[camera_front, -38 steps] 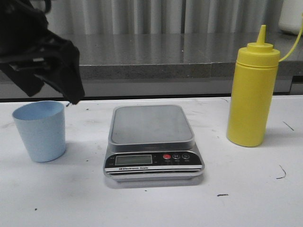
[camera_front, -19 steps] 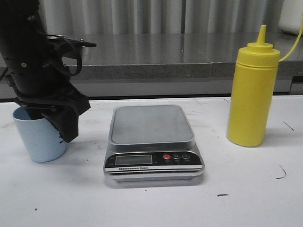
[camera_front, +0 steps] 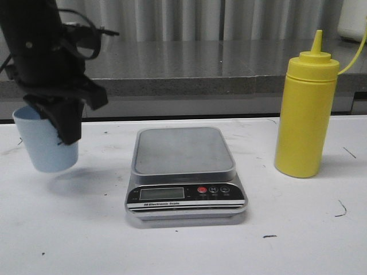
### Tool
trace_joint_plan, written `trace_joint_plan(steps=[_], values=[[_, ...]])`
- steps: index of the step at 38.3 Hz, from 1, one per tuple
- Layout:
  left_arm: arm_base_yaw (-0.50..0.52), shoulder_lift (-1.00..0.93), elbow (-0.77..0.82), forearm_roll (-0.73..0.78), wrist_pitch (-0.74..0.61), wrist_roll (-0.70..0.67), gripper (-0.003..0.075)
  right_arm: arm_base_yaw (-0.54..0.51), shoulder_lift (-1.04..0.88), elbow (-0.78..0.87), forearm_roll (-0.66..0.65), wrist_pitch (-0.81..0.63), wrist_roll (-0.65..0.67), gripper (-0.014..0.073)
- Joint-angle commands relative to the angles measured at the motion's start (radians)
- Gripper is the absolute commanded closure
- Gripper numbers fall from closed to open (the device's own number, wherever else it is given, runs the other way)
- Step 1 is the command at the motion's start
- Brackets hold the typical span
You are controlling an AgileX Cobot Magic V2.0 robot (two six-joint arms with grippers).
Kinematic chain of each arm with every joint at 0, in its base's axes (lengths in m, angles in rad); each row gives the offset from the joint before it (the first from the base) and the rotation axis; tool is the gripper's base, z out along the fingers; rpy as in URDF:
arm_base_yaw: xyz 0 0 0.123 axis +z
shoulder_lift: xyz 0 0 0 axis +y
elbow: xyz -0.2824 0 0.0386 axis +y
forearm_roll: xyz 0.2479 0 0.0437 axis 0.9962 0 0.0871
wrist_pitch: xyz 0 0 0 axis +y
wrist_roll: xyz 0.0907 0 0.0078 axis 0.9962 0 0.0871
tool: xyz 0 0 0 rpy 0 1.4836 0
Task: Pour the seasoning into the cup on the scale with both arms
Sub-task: 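Lift the blue cup with the left gripper and carry it over the scale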
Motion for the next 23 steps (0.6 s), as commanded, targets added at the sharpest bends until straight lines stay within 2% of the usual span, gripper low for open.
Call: trace_joint_plan(steps=[1, 8, 13, 23], values=[[-0.034, -0.048, -0.118, -0.003, 0.072, -0.004, 0.0740, 0.000, 0.015, -0.027, -0.001, -0.072, -0.003, -0.0048], [-0.124, -0.045, -0.246, -0.012, 0.025, -0.004, 0.0740, 0.000, 0.015, -0.027, -0.001, -0.072, -0.003, -0.0048], [-0.180, -0.006, -0.334, -0.015, 0.037, -0.004, 0.0740, 0.000, 0.015, -0.027, -0.001, -0.072, -0.003, -0.0048], [-0.233, 0.141, -0.506, -0.017, 0.069, -0.004, 0.0740, 0.000, 0.015, -0.027, -0.001, -0.070, -0.003, -0.0048]])
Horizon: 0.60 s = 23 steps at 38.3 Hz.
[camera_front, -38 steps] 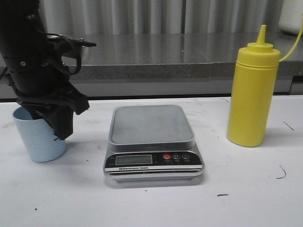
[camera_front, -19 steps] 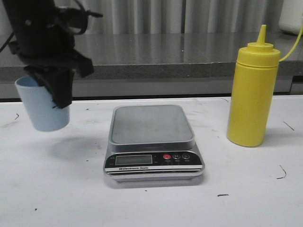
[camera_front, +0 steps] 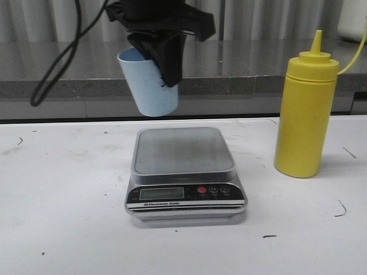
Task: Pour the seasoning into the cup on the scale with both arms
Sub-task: 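Lift the blue cup with the left gripper and carry it over the scale, then set the blue cup on the scale, open the left gripper, withdraw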
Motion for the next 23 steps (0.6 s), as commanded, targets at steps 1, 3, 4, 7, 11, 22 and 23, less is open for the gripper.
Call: trace_joint_plan(steps=[1, 3, 4, 7, 11, 22, 23], values=[[-0.021, 0.005, -0.087, -0.006, -0.011, -0.004, 0.0740, 0.000, 0.015, -0.027, -0.001, -0.068, -0.003, -0.0048], [-0.023, 0.032, -0.113, -0.007, 0.005, -0.004, 0.0740, 0.000, 0.015, -0.027, -0.001, -0.065, -0.003, -0.0048], [-0.028, 0.046, -0.124, -0.010, 0.009, -0.004, 0.0740, 0.000, 0.015, -0.027, -0.001, -0.064, -0.003, -0.0048], [-0.033, 0.074, -0.137, -0.010, 0.019, -0.004, 0.0740, 0.000, 0.015, -0.027, -0.001, -0.062, -0.003, -0.0048], [-0.035, 0.094, -0.139, -0.019, 0.024, -0.006, 0.0739, 0.000, 0.015, -0.027, -0.001, -0.061, -0.003, -0.0048], [-0.035, 0.118, -0.139, -0.041, 0.018, -0.006, 0.0640, 0.000, 0.015, -0.027, -0.001, -0.061, -0.003, -0.0048], [-0.035, 0.118, -0.139, -0.041, 0.018, -0.006, 0.0604, 0.000, 0.015, -0.027, -0.001, -0.061, -0.003, -0.0048]])
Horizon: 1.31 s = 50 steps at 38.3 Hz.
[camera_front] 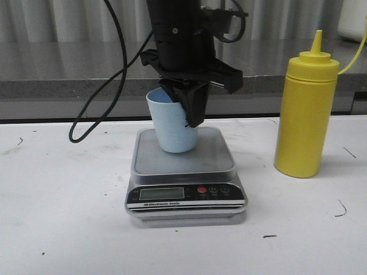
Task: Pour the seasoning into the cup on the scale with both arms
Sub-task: 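Set the blue cup on the scale, open the left gripper, withdraw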
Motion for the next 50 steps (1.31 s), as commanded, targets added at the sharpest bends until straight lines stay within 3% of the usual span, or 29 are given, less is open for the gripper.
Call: trace_joint_plan(steps=[1, 9, 12, 15, 20, 25, 35, 38, 50], values=[[-0.007, -0.055, -0.031, -0.011, -0.024, -0.006, 0.0575, 0.000, 0.015, -0.027, -0.001, -0.070, -0.003, -0.0048], [-0.007, -0.055, -0.066, -0.011, 0.020, -0.006, 0.0264, 0.000, 0.015, -0.027, -0.001, -0.070, -0.003, -0.0048], [-0.007, -0.055, -0.108, -0.011, 0.058, -0.006, 0.0206, 0.000, 0.015, -0.027, -0.001, -0.070, -0.003, -0.0048], [-0.007, -0.055, -0.166, -0.011, 0.120, -0.006, 0.0200, 0.000, 0.015, -0.027, -0.001, -0.070, -0.003, -0.0048], [-0.007, -0.074, -0.222, -0.012, 0.125, -0.008, 0.0237, 0.000, 0.015, -0.027, -0.001, -0.070, -0.003, -0.0048], [-0.007, -0.113, -0.225, -0.012, 0.125, -0.008, 0.0333, 0.000, 0.015, -0.027, -0.001, -0.070, -0.003, -0.0048], [0.022, -0.199, -0.218, -0.008, 0.125, -0.011, 0.0673, 0.000, 0.015, -0.027, -0.001, -0.070, -0.003, -0.0048], [0.045, -0.224, -0.191, -0.008, 0.125, -0.012, 0.0739, 0.000, 0.015, -0.027, -0.001, -0.070, -0.003, -0.0048], [0.210, -0.413, 0.116, -0.008, 0.121, -0.039, 0.0740, 0.000, 0.015, -0.027, -0.001, -0.068, -0.003, -0.0048]])
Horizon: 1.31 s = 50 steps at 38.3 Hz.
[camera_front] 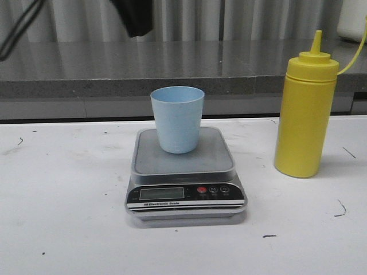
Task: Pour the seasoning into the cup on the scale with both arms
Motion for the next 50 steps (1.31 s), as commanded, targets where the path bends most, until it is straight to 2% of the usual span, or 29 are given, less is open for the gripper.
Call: trace_joint_plan(steps=[1, 6, 13, 19, 32, 39, 50], values=[[0.062, -0.128, 0.088, -0.008, 0.006, -0.017, 0.0740, 0.000, 0.015, -0.027, -0.001, -0.068, -0.003, -0.0048], [0.154, -0.252, 0.274, -0.029, -0.074, -0.017, 0.0740, 0.000, 0.015, -0.027, -0.001, -0.068, -0.003, -0.0048], [0.278, -0.456, 0.560, -0.059, -0.256, -0.017, 0.0740, 0.000, 0.015, -0.027, -0.001, -0.068, -0.003, -0.0048], [0.345, -0.625, 0.791, -0.067, -0.425, -0.017, 0.0740, 0.000, 0.015, -0.027, -0.001, -0.068, -0.003, -0.0048], [0.356, -1.027, 1.205, -0.109, -0.770, -0.017, 0.0740, 0.000, 0.015, -0.027, -0.001, -0.067, -0.003, -0.0048], [0.356, -1.259, 1.356, -0.134, -0.858, -0.017, 0.0740, 0.000, 0.015, -0.027, -0.001, -0.067, -0.003, -0.0048], [0.356, -1.626, 1.463, -0.165, -0.909, -0.017, 0.0740, 0.000, 0.015, -0.027, -0.001, -0.071, -0.003, -0.0048]])
